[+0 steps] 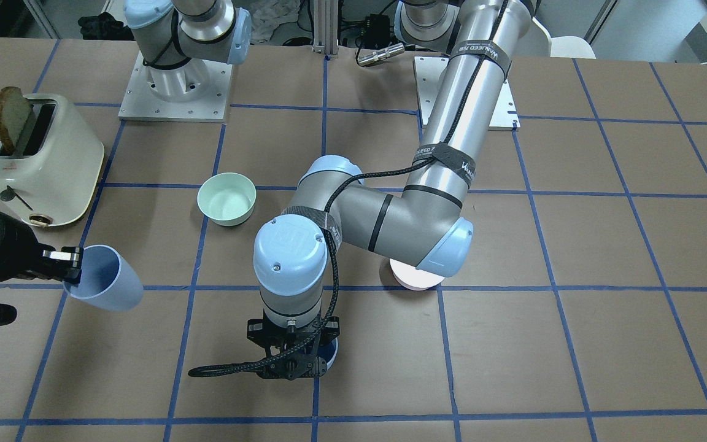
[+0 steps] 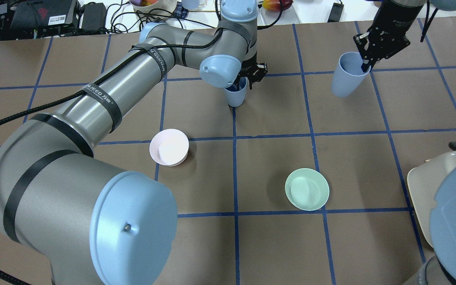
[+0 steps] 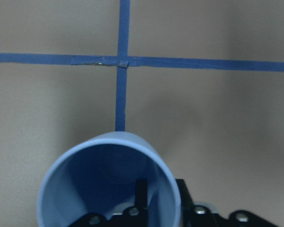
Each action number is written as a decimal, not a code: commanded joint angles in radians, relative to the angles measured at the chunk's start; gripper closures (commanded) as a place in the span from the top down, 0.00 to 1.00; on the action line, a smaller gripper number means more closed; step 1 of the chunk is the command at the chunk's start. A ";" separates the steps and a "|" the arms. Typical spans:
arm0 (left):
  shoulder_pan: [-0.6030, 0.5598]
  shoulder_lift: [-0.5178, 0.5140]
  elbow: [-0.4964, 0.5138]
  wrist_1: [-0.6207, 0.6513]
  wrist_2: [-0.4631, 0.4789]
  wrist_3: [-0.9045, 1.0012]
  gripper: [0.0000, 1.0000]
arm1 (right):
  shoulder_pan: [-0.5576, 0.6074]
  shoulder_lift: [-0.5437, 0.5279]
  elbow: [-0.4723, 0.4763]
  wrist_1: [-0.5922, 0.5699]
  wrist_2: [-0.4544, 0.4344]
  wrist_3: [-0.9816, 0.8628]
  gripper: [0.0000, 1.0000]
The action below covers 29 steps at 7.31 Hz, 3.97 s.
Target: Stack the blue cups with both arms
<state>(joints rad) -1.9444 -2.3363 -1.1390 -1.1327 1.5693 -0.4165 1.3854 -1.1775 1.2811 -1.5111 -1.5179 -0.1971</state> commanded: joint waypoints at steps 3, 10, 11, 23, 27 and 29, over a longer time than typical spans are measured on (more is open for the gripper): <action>0.108 0.127 0.011 -0.103 -0.018 0.111 1.00 | 0.105 -0.004 -0.013 -0.014 0.002 0.174 0.00; 0.309 0.573 -0.210 -0.444 -0.017 0.438 1.00 | 0.405 0.150 -0.243 -0.050 0.033 0.663 0.00; 0.308 0.633 -0.256 -0.347 -0.020 0.446 1.00 | 0.408 0.168 -0.244 -0.066 0.035 0.691 0.00; 0.312 0.726 -0.426 -0.288 0.031 0.375 1.00 | 0.419 0.242 -0.238 -0.147 0.051 0.754 1.00; 0.312 0.735 -0.429 -0.288 0.032 0.375 1.00 | 0.359 0.167 -0.233 -0.056 0.013 0.618 1.00; 0.312 0.735 -0.429 -0.288 0.034 0.375 1.00 | 0.313 0.087 -0.186 -0.049 -0.049 0.474 1.00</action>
<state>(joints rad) -1.6327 -1.6021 -1.5676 -1.4205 1.6025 -0.0414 1.7264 -1.0451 1.0624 -1.5685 -1.5266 0.3513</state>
